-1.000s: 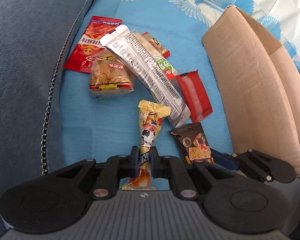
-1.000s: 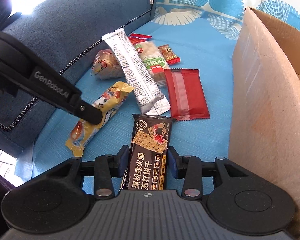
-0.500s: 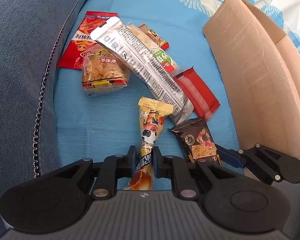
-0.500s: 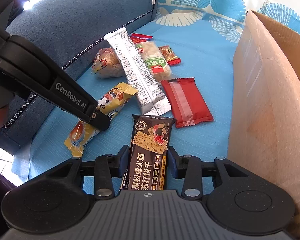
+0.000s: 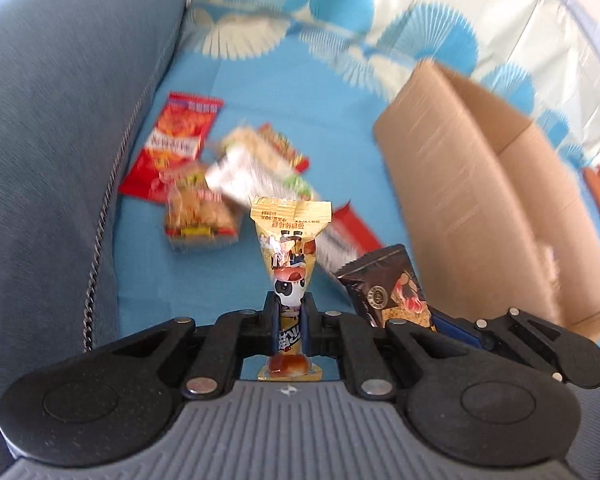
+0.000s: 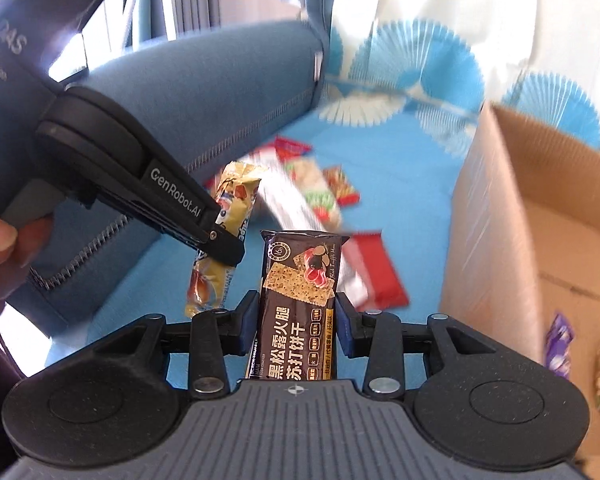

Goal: Organize snacks
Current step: 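Lift and carry the wafer stick and biscuit packet over the box with both tools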

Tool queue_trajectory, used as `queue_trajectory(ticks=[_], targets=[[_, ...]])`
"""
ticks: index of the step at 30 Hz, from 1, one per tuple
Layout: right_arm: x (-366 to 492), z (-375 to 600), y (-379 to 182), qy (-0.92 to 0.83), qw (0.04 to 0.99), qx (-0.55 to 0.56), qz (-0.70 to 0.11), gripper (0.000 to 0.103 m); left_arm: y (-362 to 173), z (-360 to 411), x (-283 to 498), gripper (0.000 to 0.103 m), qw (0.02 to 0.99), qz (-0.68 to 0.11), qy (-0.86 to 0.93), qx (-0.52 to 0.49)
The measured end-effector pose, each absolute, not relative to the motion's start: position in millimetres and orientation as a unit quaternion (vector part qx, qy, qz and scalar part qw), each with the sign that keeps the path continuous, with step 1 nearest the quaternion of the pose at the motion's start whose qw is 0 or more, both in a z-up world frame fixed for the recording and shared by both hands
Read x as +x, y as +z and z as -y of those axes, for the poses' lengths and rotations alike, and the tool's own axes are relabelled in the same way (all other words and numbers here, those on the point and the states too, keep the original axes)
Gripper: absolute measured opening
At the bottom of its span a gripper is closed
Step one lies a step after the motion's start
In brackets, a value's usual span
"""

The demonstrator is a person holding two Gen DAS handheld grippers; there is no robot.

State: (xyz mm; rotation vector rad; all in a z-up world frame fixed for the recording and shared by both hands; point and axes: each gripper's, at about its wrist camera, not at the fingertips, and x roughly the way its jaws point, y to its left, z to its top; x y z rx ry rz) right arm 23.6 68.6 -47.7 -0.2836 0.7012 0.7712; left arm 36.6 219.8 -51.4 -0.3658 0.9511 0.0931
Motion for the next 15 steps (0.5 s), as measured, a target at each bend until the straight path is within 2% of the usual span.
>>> queue_trajectory(ticks=[15], targets=[[37.1,0.7,33.7,0.336,0.914,-0.035,-0.225,0.041,7.2,-212.8,15.4,0.010,0.928,-0.312,0.068,-0.191]])
